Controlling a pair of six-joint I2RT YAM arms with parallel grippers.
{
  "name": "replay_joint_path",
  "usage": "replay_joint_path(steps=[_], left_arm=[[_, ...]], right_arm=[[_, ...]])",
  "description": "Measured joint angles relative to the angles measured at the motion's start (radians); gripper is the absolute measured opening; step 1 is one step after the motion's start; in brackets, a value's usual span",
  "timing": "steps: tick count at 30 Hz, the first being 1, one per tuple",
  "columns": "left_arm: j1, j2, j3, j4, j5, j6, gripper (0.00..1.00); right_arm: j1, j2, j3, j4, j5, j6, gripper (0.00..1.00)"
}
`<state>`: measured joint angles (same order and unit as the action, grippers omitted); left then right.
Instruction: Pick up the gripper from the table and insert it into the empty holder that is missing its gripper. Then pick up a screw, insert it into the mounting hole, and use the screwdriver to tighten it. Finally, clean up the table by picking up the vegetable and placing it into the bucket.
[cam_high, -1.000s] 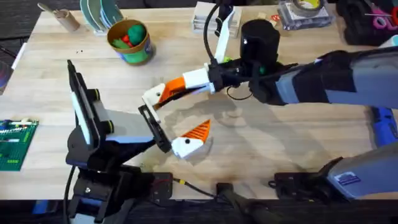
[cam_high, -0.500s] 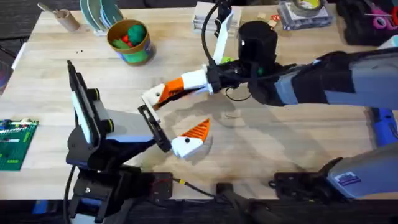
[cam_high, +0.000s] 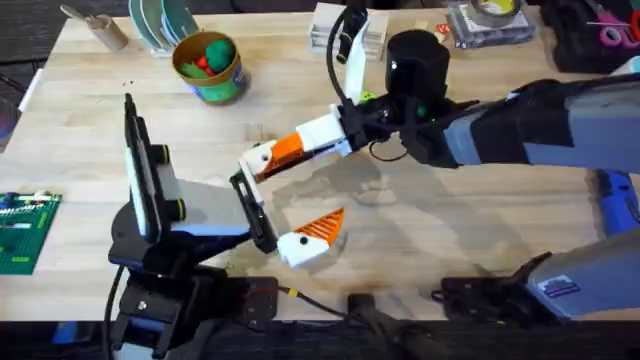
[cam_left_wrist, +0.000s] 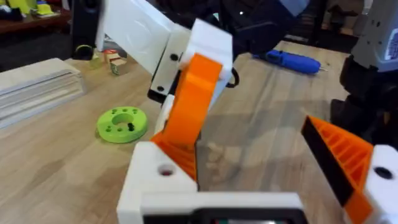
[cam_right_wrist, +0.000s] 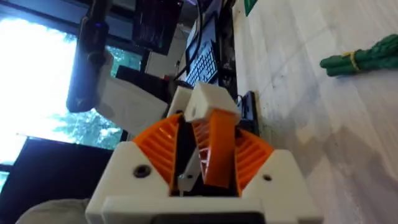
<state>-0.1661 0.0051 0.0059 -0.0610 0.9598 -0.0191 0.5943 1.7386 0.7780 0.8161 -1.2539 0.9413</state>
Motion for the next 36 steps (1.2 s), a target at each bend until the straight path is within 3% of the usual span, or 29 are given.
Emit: replay_joint_path(steps=[2,5,7,8,14,21,36], left_arm=[[-0.002,0.0,0.0,-0.003,0.012,0.0,0.992],[-0.005,0.0,0.0,-0.008,0.019,-0.001,0.992],[-0.006,0.0,-0.001,-0.016,0.021,-0.005,0.992],[-0.005,0.0,-0.001,-0.016,0.021,-0.005,0.992],[-0.025,0.0,-0.001,-0.01,0.085,-0.004,0.992],[-0.025,0.0,-0.001,-0.01,0.1,-0.004,0.993],[-0.025,0.0,-0.001,-0.01,0.103,-0.004,0.993]], right_arm=[[-0.005,0.0,0.003,0.004,-0.021,0.0,0.497],[-0.013,0.0,0.007,0.009,-0.052,0.002,0.699],[-0.02,0.0,0.01,0.014,-0.074,0.001,0.902],[-0.024,0.0,0.012,0.015,-0.08,0.001,0.933],[-0.109,0.0,0.018,0.015,-0.033,0.0,0.957],[-0.245,0.0,0.039,0.013,0.05,-0.044,0.962],[-0.451,0.0,0.187,0.009,0.268,-0.35,0.969]])
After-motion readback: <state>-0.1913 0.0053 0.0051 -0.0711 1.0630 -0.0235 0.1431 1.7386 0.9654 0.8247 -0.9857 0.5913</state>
